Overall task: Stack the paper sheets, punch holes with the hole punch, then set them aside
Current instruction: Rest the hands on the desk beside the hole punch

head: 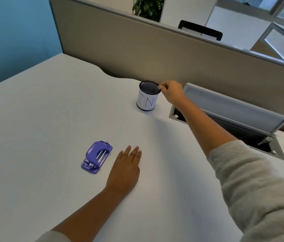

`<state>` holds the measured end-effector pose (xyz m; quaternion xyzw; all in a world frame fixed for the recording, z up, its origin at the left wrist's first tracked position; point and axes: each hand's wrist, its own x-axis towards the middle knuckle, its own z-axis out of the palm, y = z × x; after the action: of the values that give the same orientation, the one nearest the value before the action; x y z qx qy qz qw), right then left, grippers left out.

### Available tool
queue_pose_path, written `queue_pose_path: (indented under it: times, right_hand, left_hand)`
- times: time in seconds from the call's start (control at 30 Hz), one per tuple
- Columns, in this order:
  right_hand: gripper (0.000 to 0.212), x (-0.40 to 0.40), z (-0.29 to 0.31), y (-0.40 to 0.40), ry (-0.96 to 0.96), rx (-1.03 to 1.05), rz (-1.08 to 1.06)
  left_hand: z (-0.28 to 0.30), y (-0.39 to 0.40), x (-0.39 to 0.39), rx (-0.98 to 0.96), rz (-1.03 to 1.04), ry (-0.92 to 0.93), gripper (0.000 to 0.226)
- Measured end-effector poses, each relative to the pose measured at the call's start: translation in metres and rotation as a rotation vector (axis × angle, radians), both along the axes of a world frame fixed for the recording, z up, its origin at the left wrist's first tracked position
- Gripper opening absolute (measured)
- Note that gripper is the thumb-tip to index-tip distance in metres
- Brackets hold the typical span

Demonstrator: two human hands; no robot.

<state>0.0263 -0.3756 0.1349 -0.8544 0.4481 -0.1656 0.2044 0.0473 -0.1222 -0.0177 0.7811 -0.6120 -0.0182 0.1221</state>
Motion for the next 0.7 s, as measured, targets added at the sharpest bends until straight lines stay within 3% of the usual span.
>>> queue_pose_path:
  times: [0.1,0.47,0.7]
  right_hand:
    - [0.024,-0.032,-0.007,0.034,0.03,-0.002,0.048]
    - [0.014,-0.16,-0.071,0.176,0.192,0.343,0.041]
    - [0.014,-0.183,-0.102,0.226,0.165,0.293,-0.062]
  left_hand:
    - [0.0,0.001,0.0,0.01,0.006,-0.018,0.05]
    - [0.002,0.002,0.0,0.024,0.015,0.012,0.052]
    - [-0.003,0.001,-0.001,0.002,-0.001,0.072,0.057]
